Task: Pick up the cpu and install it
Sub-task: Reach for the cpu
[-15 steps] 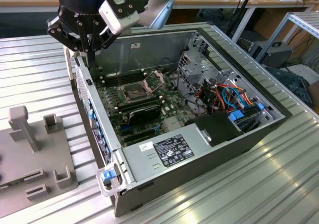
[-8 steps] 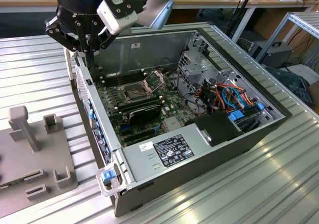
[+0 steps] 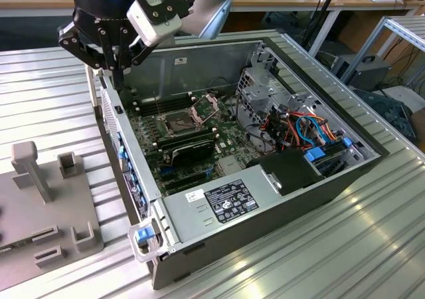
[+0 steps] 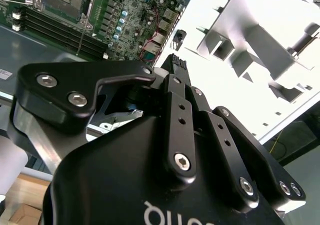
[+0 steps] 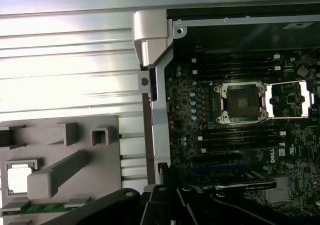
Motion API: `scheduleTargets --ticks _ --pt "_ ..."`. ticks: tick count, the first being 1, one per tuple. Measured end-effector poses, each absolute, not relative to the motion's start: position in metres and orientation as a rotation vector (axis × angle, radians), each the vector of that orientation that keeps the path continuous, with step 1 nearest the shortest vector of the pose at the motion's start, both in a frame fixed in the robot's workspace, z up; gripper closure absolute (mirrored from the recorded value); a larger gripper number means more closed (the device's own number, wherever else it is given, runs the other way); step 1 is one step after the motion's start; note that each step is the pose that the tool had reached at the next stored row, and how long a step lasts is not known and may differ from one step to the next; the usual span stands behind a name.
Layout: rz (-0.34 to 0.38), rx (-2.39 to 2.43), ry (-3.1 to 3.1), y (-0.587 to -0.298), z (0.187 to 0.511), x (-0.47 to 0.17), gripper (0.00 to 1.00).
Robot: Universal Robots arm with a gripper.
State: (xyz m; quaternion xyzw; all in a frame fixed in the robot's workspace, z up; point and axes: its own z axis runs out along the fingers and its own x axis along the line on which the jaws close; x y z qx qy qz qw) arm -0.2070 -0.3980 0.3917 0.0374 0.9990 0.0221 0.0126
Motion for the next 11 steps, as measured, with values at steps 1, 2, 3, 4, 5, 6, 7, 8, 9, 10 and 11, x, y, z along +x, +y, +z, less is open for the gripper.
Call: scheduleTargets --ticks 1,2,3,4,5,6,7,8,9,10,11 --pt "0.069 0.117 3.113 -0.398 0.392 -0.208 0.89" --pt "0.069 0.117 3.113 -0.398 0.392 -0.209 0.89" --pt "0.069 0.117 3.113 -0.398 0.392 -0.21 0.89" --pt "0.069 0.117 3.113 -0.398 0.392 -0.211 0.89" --pt "0.069 0.117 3.113 -0.398 0.392 -0.212 0.89" --pt "0.069 0.117 3.113 -0.398 0.392 -0.213 0.89" --pt "0.069 0.117 3.113 -0.398 0.392 -0.214 0.89" --pt "0.069 0.117 3.113 -0.398 0.392 -0.215 0.89" --pt "0.069 0.117 3.113 -0.398 0.392 -0.217 0.89" --pt "0.069 0.117 3.113 -0.398 0.392 -0.218 0.89" --pt "0.069 0.117 3.113 -0.398 0.392 -0.22 0.89"
